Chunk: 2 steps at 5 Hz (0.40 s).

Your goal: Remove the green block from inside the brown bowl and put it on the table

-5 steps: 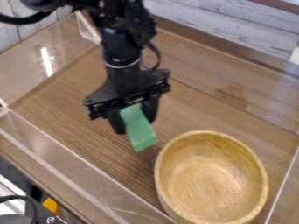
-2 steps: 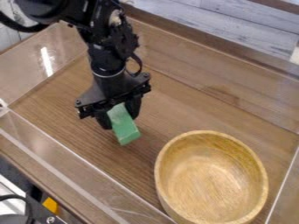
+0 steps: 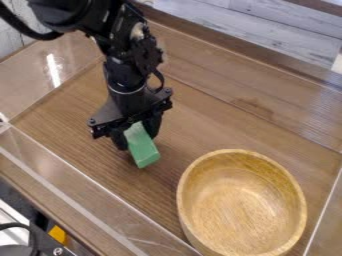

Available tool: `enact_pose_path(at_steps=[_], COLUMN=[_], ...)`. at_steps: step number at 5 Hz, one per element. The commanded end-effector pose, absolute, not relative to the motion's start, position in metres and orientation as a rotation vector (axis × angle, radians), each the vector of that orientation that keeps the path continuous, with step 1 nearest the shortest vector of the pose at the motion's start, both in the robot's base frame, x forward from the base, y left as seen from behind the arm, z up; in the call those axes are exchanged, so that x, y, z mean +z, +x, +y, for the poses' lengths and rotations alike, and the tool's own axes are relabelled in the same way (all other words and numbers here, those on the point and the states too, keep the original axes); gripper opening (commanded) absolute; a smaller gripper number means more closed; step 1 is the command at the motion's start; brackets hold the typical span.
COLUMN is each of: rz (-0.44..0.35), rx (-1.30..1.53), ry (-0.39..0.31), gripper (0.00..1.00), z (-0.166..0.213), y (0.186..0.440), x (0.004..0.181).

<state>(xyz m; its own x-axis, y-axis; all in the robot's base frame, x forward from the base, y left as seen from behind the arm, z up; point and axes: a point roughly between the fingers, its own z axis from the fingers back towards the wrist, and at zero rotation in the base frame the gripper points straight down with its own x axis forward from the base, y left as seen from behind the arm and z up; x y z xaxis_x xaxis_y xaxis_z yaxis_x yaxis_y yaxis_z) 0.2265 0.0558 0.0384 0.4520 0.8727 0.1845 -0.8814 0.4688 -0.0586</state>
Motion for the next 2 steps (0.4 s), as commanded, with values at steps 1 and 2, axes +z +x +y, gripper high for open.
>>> enact_pose_path(at_steps=[1, 2], rz=[-0.240, -0.240], rx=[1.078, 1.078], ry=[0.048, 0.056], gripper=[0.00, 0.00], z=[0.0559, 0.0545], y=[0.2378, 0.2406], x=[0.0446, 0.0443])
